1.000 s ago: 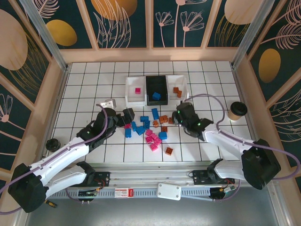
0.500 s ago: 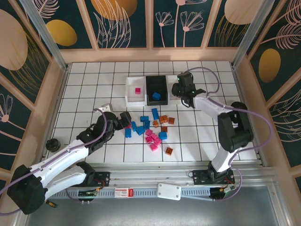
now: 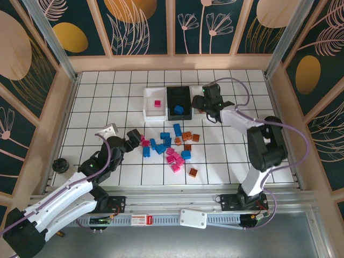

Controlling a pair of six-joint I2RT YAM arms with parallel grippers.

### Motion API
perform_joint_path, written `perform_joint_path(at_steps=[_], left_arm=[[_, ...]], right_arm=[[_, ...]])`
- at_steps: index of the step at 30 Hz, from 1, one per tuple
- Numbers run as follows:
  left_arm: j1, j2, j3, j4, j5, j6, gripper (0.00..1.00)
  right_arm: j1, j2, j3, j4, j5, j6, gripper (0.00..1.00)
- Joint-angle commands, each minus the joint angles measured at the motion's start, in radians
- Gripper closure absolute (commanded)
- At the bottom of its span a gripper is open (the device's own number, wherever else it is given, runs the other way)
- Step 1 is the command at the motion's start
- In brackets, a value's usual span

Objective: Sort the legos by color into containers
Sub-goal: Place the lego in the container, then pick up the lego from the bottom-center of the table.

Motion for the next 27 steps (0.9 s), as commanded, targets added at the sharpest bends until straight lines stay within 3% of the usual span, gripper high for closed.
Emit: perform_joint_path(at_steps=[1,9,15,22,27], left_arm=[[-0.001,-0.008,0.006,-0.054,-0.058,-0.025,0.01],[0.0,-0.017,-0.015,-0.035,-0.037,-0.006,0.01],[-0.001,-0.008,-0.02,-0.014,-0.028,-0.003,0.01],[-0.001,0.02,-0.01,-0.009,-0.028,-0.001,0.01],[-0.001,0.03,-0.012,-0.01,-0.024,-0.012,0.01]], right_arm=[[0.065,-0.161,-0.149,0.021,0.009,0.031,0.32],[0.273,-0.499,-0.476,-0.076,0.066,0.123,0.3],[0.434,-0.682,-0.632,-0.156,0.02,0.236,0.28],[0.615,-0.645,-0.669,-0.211,0.044,0.328,0.28],[0.687,-0.556,-0.658,-0.198,0.073,0.366,0.29]])
